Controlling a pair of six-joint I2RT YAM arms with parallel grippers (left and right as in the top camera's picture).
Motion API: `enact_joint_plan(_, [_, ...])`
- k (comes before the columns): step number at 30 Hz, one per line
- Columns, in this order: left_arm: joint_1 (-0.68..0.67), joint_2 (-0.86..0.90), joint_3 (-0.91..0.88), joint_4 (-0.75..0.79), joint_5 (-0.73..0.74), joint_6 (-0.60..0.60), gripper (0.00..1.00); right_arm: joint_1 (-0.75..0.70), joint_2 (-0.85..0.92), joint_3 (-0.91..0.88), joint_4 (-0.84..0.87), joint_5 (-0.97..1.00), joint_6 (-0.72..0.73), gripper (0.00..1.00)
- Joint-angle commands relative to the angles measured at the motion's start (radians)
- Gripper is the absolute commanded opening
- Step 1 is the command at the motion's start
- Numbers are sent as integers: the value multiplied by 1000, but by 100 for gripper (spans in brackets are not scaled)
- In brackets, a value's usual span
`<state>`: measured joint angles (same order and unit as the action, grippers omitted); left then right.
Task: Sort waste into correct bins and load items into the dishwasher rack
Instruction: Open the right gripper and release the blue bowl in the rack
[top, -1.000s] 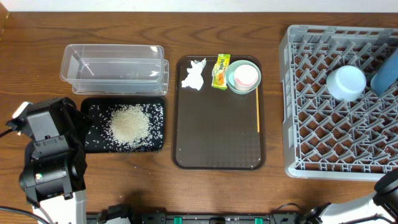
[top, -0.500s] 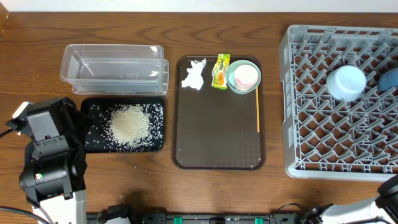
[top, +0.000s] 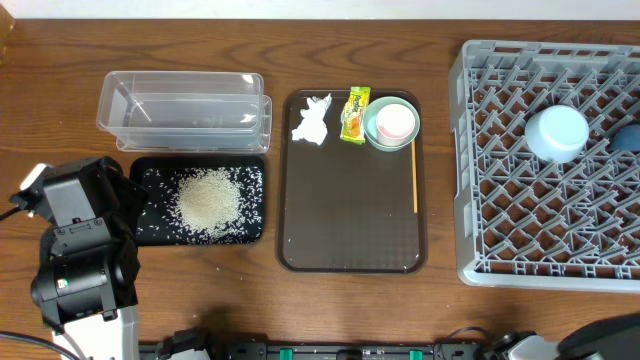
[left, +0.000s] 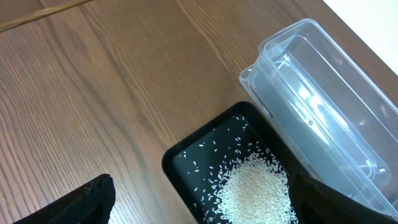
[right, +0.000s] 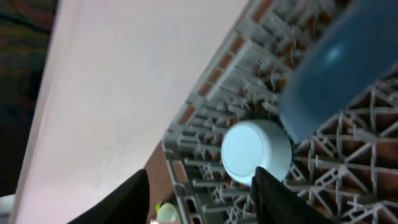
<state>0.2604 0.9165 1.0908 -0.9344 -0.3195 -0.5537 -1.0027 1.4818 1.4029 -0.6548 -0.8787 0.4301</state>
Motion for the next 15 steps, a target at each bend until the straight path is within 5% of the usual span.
enact_joint_plan(1, [5, -3, 18, 0, -3, -8, 91, 26, -58, 2, 15, 135, 31, 43])
enact_joint_plan(7, [5, -3, 18, 0, -3, -8, 91, 158, -14, 2, 124, 419, 0, 31])
enact_joint_plan(15, [5, -3, 18, 0, -3, -8, 91, 288, 166, 2, 294, 526, -37, 32])
